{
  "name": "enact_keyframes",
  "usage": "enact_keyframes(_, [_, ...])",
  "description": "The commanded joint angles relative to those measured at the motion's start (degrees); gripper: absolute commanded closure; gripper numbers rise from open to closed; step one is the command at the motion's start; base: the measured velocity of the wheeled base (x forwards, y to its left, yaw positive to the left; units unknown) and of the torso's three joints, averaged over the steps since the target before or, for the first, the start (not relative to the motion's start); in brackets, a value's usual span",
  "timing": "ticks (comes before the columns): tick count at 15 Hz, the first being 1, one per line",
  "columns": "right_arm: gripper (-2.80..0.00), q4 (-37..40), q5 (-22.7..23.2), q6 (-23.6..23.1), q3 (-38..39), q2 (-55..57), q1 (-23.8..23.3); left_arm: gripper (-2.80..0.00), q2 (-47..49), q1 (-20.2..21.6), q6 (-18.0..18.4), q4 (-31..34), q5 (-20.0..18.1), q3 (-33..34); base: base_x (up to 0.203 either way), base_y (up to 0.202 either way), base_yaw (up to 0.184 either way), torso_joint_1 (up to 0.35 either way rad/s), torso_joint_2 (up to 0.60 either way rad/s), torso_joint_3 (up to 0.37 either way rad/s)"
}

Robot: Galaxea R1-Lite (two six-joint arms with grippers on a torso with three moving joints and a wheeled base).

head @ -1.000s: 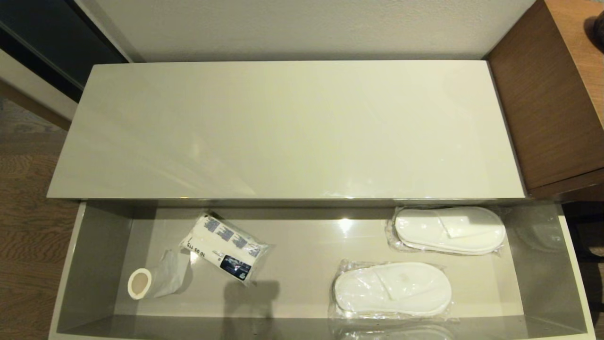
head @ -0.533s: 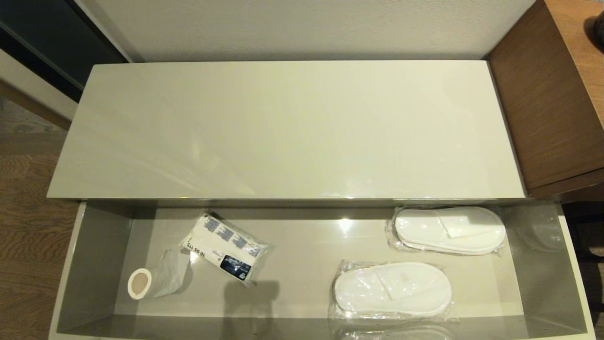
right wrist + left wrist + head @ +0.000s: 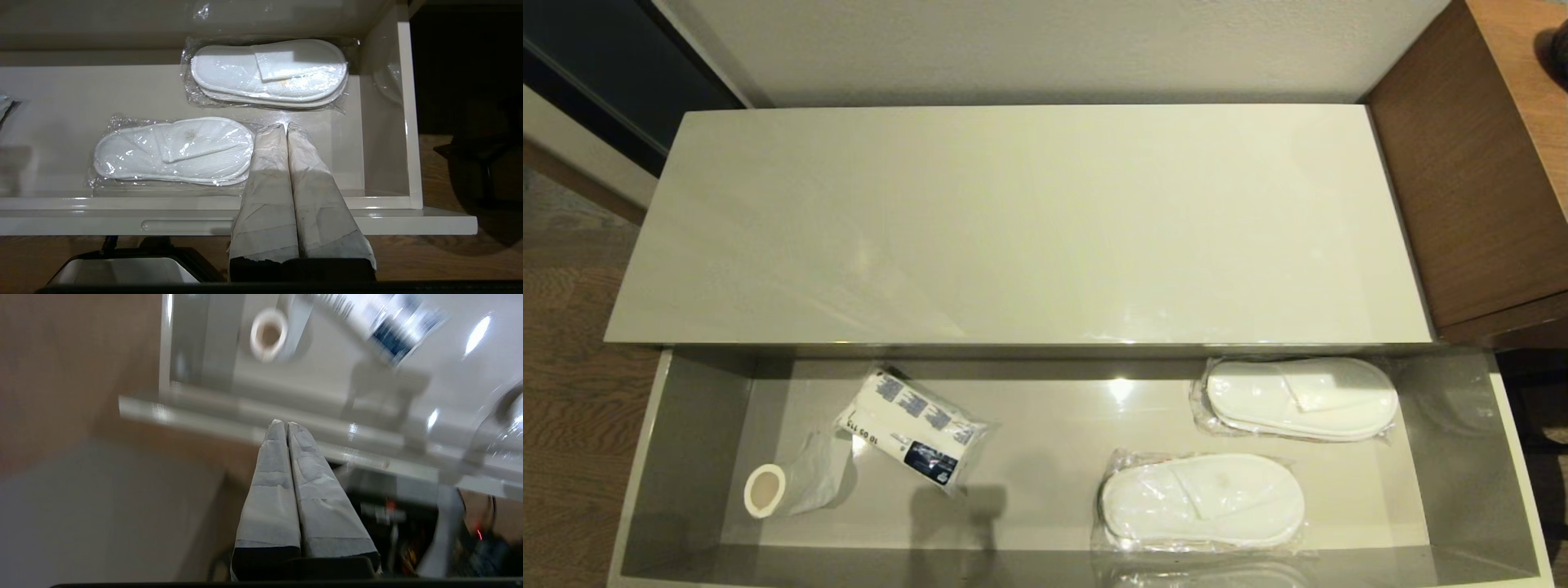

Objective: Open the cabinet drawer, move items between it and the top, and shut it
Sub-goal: Take out the roll paper from the drawer

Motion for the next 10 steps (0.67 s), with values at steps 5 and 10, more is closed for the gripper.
enact_keyframes(5, [0.00, -0.18, 0.42, -0.67, 0.01, 0.18, 0.00, 0.00, 20.60, 0.35, -6.59, -2.69, -6.71, -0.13, 0.000, 0.000, 0.000, 0.000, 0.00, 0.000])
enact_keyframes(10, [0.00, -0.03, -0.08, 0.26, 0.01, 0.18, 0.00, 0.00, 28.20, 2.00, -8.77, -18.42, -10.84, 7.11, 0.000, 0.000, 0.000, 0.000, 0.00, 0.000])
